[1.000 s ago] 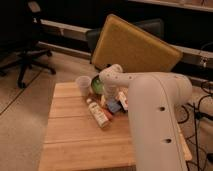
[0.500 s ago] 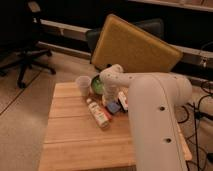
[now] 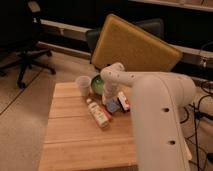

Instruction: Place the white sponge in the ceramic cup

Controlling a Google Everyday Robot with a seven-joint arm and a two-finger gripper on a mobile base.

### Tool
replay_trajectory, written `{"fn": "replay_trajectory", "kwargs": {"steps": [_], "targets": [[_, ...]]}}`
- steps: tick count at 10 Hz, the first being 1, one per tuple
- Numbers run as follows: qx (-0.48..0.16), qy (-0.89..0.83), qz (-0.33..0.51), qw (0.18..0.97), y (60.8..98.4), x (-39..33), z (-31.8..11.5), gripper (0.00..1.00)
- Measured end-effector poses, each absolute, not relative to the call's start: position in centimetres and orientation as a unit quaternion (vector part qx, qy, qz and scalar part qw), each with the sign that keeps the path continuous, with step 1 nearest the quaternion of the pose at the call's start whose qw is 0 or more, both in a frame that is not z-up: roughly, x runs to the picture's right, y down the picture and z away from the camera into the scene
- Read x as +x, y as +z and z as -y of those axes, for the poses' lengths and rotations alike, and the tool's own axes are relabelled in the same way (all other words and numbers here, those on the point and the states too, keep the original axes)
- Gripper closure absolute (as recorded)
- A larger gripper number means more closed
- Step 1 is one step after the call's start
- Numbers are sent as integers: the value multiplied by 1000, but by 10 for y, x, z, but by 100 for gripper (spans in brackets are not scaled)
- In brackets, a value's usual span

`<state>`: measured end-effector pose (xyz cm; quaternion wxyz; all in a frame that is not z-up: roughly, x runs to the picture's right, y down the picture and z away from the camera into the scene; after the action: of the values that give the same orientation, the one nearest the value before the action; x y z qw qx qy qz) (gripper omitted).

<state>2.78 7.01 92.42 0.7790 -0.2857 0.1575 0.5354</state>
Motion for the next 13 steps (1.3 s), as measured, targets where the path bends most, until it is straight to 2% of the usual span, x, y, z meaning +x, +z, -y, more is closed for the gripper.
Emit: {"fn": "replay_trajectory", "kwargs": {"steps": [7, 10, 13], "targets": [[-223, 467, -92, 851, 851, -35, 45, 100], [-189, 452, -58, 870, 857, -51, 95, 100], [-184, 455, -46, 870, 862, -55, 107, 100]]}}
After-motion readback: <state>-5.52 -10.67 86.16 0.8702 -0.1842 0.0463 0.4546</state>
